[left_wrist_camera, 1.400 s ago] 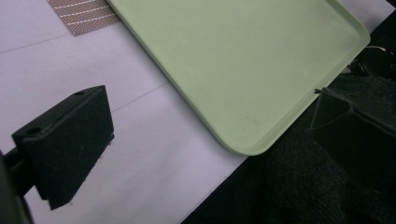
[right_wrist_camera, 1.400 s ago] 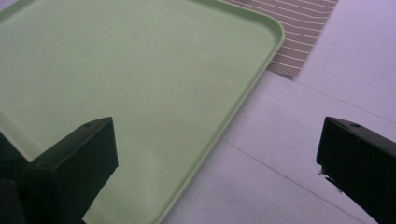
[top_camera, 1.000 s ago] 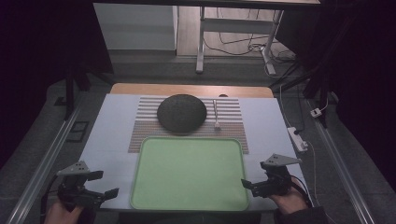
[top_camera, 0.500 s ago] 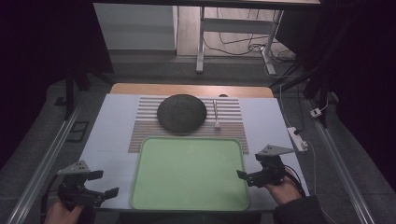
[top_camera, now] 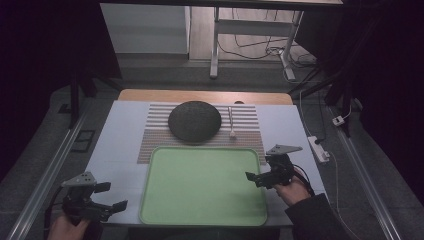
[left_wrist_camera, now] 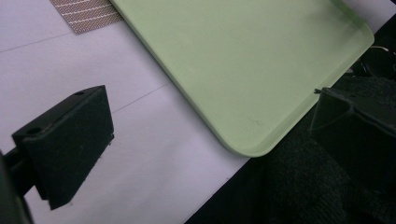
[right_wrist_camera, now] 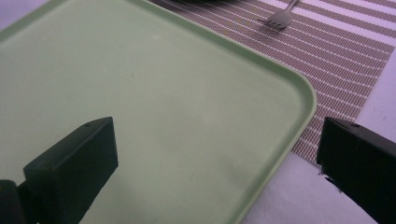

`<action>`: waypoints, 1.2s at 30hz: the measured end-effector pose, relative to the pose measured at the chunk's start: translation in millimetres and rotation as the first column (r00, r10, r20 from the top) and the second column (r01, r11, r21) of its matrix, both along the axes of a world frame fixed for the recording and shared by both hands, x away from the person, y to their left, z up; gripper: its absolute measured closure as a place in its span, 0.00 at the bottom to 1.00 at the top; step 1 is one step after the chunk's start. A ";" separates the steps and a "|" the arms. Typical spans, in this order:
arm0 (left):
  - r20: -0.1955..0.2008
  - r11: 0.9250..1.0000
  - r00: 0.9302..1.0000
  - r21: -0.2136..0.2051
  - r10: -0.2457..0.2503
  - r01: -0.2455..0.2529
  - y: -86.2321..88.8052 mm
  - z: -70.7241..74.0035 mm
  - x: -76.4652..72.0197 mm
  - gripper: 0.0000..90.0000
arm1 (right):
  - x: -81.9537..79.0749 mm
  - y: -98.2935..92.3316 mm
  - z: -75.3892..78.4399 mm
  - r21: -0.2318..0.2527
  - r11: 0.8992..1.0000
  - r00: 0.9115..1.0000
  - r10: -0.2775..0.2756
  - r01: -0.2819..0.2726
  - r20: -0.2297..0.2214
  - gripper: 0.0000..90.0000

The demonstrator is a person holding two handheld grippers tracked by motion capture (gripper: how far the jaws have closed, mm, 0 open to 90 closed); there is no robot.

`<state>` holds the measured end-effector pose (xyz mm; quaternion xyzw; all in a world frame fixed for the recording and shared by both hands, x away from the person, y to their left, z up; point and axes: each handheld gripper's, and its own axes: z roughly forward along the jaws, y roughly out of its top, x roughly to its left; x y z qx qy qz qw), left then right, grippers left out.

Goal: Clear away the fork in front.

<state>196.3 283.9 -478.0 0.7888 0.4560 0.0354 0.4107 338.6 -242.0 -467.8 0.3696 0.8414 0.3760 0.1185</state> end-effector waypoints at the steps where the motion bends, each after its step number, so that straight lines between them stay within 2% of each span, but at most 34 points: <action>1: 0.000 1.000 1.000 0.000 0.000 0.000 -0.1 0.0 0.0 0.00 | 5.0 4.4 -1.6 -0.019 1.000 1.000 0.007 -0.007 0.010 0.00; 5: -0.001 1.000 1.000 -0.001 0.000 0.000 0.2 -0.1 0.2 0.00 | 12.3 10.1 -4.5 -0.045 0.999 1.000 0.018 -0.018 0.009 0.00; 9: -0.002 1.000 1.000 0.000 0.000 0.000 0.2 -0.1 0.4 0.00 | 25.6 17.3 -5.8 -0.068 0.998 1.000 0.006 -0.006 0.001 0.00; 14: -0.003 1.000 1.000 0.000 0.000 0.000 0.1 -0.1 0.5 0.00 | 37.9 23.6 -6.6 -0.109 0.994 1.000 -0.003 0.005 0.024 0.00; 15: -0.003 1.000 1.000 -0.001 0.000 0.000 0.1 -0.1 0.6 0.00 | 44.1 26.9 -8.2 -0.146 0.989 0.999 -0.008 0.013 0.037 0.00; 18: -0.003 1.000 1.000 -0.001 -0.001 0.001 0.1 -0.2 0.6 0.00 | 53.3 31.3 -11.4 -0.201 0.980 0.999 -0.005 0.015 0.051 0.00; 27: -0.003 1.000 1.000 -0.001 -0.002 0.002 0.1 -0.2 0.8 0.00 | 75.2 41.2 -12.4 -0.256 0.966 0.997 -0.022 0.041 0.077 0.00; 28: -0.003 1.000 1.000 -0.001 -0.002 0.002 0.2 -0.2 0.8 0.00 | 80.1 43.7 -12.9 -0.283 0.958 0.995 -0.018 0.045 0.095 0.00; 29: -0.003 1.000 1.000 -0.002 -0.002 0.002 0.2 -0.2 0.8 0.00 | 80.1 43.7 -12.9 -0.283 0.958 0.995 -0.018 0.045 0.095 0.00; 30: -0.003 1.000 1.000 -0.001 -0.002 0.002 0.1 -0.2 0.8 0.00 | 84.6 46.7 -13.3 -0.302 0.952 0.994 -0.011 0.044 0.109 0.00; 31: -0.003 1.000 1.000 -0.001 -0.002 0.002 0.1 -0.2 0.8 0.00 | 84.6 46.7 -13.3 -0.302 0.952 0.994 -0.011 0.044 0.109 0.00; 32: -0.003 1.000 1.000 -0.001 -0.002 0.002 0.1 -0.2 0.8 0.00 | 89.0 49.8 -13.3 -0.315 0.948 0.992 -0.010 0.049 0.124 0.00; 34: -0.004 1.000 1.000 -0.002 -0.002 0.002 0.2 -0.3 0.9 0.00 | 91.0 51.6 -13.3 -0.320 0.946 0.991 -0.006 0.048 0.132 0.00; 36: -0.004 1.000 1.000 -0.002 -0.002 0.002 0.1 -0.3 0.9 0.00 | 94.8 55.9 -13.6 -0.341 0.939 0.989 -0.002 0.053 0.146 0.00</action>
